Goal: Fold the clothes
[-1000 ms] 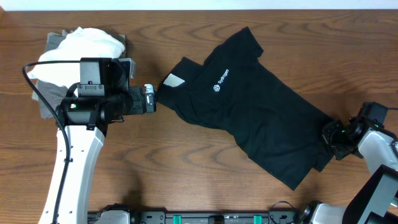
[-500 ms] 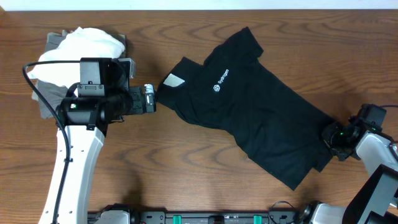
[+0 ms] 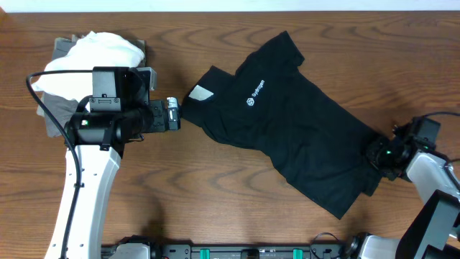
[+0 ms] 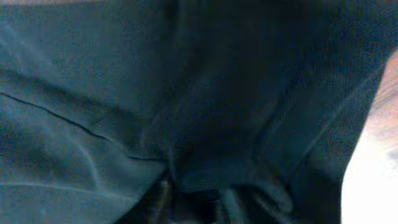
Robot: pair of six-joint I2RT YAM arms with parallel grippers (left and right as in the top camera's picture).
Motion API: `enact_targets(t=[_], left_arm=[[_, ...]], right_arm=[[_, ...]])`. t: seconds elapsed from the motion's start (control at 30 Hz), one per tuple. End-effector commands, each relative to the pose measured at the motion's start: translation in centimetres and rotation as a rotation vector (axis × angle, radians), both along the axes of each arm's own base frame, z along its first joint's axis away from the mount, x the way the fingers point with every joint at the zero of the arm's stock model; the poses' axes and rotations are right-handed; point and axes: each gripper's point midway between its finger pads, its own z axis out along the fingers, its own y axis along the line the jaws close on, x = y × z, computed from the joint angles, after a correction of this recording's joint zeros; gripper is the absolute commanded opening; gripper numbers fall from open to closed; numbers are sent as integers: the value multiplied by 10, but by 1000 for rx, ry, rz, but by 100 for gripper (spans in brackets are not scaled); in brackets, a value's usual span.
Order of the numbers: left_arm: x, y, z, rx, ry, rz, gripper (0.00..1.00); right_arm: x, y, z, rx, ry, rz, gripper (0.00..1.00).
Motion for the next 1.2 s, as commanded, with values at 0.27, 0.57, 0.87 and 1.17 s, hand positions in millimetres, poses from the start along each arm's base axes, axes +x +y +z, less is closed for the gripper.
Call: enact_targets(t=[0.27, 0.57, 0.87, 1.17], left_arm=[[3, 0, 6, 11, -19, -7, 98], [5, 0, 8, 11, -30, -7, 98], [6, 0, 8, 11, -34, -7, 98], [6, 0, 8, 11, -34, -7, 98]], right_arm=[[6, -5, 20, -36, -28, -21, 1], [32, -13, 120, -94, -233, -28, 2], [61, -41, 136, -165, -350, -152, 2], [98, -107, 141, -228, -505, -352, 1]])
